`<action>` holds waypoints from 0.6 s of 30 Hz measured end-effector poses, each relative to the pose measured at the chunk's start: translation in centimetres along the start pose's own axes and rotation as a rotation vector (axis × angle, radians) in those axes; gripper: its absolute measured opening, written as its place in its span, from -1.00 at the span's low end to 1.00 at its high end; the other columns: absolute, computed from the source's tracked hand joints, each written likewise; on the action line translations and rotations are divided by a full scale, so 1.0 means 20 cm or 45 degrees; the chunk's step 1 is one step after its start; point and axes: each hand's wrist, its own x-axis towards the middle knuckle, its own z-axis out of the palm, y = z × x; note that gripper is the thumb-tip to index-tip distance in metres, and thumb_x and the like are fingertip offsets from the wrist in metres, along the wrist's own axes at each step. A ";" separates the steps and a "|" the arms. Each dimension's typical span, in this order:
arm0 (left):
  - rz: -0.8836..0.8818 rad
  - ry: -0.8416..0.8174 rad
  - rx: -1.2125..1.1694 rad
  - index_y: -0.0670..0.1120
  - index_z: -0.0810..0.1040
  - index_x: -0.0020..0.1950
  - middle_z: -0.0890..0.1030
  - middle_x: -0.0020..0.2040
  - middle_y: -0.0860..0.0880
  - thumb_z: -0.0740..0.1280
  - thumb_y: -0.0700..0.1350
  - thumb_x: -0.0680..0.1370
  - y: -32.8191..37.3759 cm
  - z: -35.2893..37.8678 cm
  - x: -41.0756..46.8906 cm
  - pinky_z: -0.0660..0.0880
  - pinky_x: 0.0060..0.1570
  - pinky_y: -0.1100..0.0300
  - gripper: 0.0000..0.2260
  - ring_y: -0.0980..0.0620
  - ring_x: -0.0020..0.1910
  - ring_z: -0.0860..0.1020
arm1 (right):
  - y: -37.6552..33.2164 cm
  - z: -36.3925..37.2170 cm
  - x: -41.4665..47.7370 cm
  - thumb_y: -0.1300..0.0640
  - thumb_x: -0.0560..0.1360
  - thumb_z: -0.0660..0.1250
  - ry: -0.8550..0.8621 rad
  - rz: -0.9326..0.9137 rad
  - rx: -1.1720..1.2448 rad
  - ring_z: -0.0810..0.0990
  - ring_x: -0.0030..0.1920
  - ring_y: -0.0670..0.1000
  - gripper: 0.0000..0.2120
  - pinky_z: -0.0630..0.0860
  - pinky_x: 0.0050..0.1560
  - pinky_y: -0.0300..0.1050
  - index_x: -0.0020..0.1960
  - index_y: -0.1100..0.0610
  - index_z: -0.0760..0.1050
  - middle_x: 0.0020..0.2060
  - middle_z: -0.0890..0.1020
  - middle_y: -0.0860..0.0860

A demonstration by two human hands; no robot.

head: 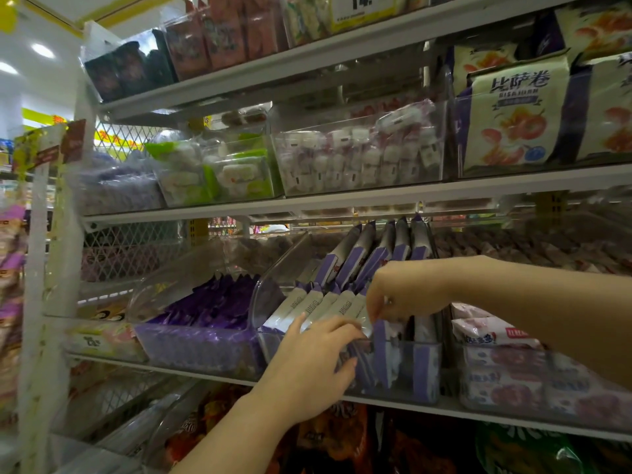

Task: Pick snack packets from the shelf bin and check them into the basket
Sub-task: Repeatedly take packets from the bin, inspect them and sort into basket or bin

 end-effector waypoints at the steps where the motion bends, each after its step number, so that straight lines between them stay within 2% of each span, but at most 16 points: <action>1: -0.001 -0.003 -0.009 0.25 0.41 0.28 0.37 0.34 0.33 0.21 0.05 0.58 -0.01 0.00 0.00 -0.10 0.51 0.02 -0.73 0.31 0.33 0.31 | 0.01 -0.03 0.00 0.16 0.59 0.22 0.055 0.023 0.038 0.60 -0.09 -0.07 -0.77 0.51 -0.02 -0.29 0.18 0.05 0.57 -0.04 0.65 -0.05; 4: -0.032 -0.040 -0.067 0.24 0.42 0.30 0.42 0.33 0.31 0.22 0.05 0.58 0.00 -0.03 0.00 -0.03 0.53 0.01 -0.71 0.32 0.32 0.33 | 0.05 -0.12 -0.02 0.17 0.60 0.20 0.192 0.095 0.227 0.63 -0.17 -0.03 -0.80 0.49 -0.15 -0.31 0.15 0.06 0.55 -0.10 0.67 0.04; 6: -0.083 -0.084 -0.169 0.22 0.48 0.26 0.52 0.24 0.27 0.25 0.04 0.58 0.01 -0.06 -0.01 0.18 0.48 0.05 -0.75 0.32 0.20 0.44 | 0.06 -0.16 -0.05 0.16 0.60 0.20 0.268 0.105 0.324 0.65 -0.18 -0.02 -0.82 0.51 -0.19 -0.31 0.12 0.07 0.55 -0.10 0.67 0.06; 7: -0.125 -0.102 -0.261 0.22 0.51 0.23 0.57 0.18 0.23 0.25 0.03 0.59 0.01 -0.08 -0.01 0.37 0.35 0.14 -0.77 0.33 0.06 0.50 | 0.05 -0.18 -0.07 0.16 0.60 0.20 0.315 0.106 0.378 0.66 -0.20 -0.03 -0.84 0.52 -0.24 -0.34 0.11 0.07 0.54 -0.10 0.66 0.06; 8: -0.168 -0.107 -0.370 0.24 0.52 0.22 0.60 0.13 0.19 0.26 0.02 0.59 0.02 -0.10 -0.03 0.50 0.11 0.29 -0.78 0.33 -0.11 0.54 | 0.04 -0.19 -0.09 0.17 0.61 0.20 0.367 0.106 0.445 0.67 -0.22 -0.02 -0.85 0.53 -0.27 -0.34 0.10 0.07 0.52 -0.11 0.65 0.05; 9: -0.217 -0.087 -0.474 0.25 0.52 0.22 0.60 0.12 0.16 0.26 0.00 0.61 0.02 -0.13 -0.04 0.50 -0.13 0.42 -0.77 0.30 -0.24 0.54 | 0.01 -0.21 -0.11 0.18 0.61 0.19 0.425 0.106 0.522 0.69 -0.24 0.01 -0.85 0.54 -0.30 -0.34 0.09 0.07 0.51 -0.12 0.65 0.05; 10: -0.273 -0.046 -0.565 0.23 0.53 0.22 0.60 0.13 0.16 0.25 -0.03 0.62 0.01 -0.15 -0.05 0.45 -0.26 0.50 -0.77 0.28 -0.28 0.54 | -0.02 -0.22 -0.13 0.20 0.61 0.18 0.493 0.101 0.590 0.70 -0.27 0.04 -0.86 0.54 -0.32 -0.34 0.06 0.06 0.51 -0.14 0.65 0.04; 12: -0.377 0.082 -0.789 0.13 0.57 0.18 0.62 0.13 0.11 0.20 -0.11 0.65 0.02 -0.21 -0.07 0.45 -0.23 0.53 -0.77 0.26 -0.18 0.58 | -0.09 -0.24 -0.17 0.21 0.62 0.17 0.641 0.070 0.667 0.70 -0.30 0.05 -0.85 0.55 -0.30 -0.29 -0.01 0.04 0.50 -0.15 0.65 0.04; 14: -0.493 0.178 -1.153 0.01 0.57 0.14 0.69 0.06 -0.02 0.10 -0.14 0.68 0.04 -0.28 -0.10 0.54 -0.14 0.39 -0.75 0.11 -0.08 0.66 | -0.19 -0.25 -0.20 0.20 0.61 0.18 0.744 -0.005 0.696 0.70 -0.32 -0.04 -0.84 0.57 -0.23 -0.17 -0.05 -0.01 0.48 -0.15 0.65 0.00; 16: -0.584 0.221 -1.556 -0.02 0.54 0.18 0.71 0.01 -0.09 0.00 0.02 0.69 0.03 -0.33 -0.14 0.56 -0.12 0.16 -0.66 -0.03 -0.07 0.70 | -0.28 -0.24 -0.23 0.20 0.61 0.17 0.814 -0.110 0.699 0.69 -0.25 -0.10 -0.78 0.59 -0.15 -0.11 -0.09 -0.10 0.44 -0.15 0.64 -0.07; 18: -0.615 0.243 -1.878 -0.01 0.54 0.24 0.70 0.06 -0.11 -0.05 0.21 0.64 -0.01 -0.36 -0.23 0.53 -0.09 0.07 -0.52 -0.06 -0.05 0.70 | -0.38 -0.21 -0.24 0.19 0.60 0.18 0.811 -0.205 0.714 0.68 -0.11 -0.10 -0.77 0.59 -0.06 -0.08 -0.09 -0.14 0.43 -0.12 0.60 -0.18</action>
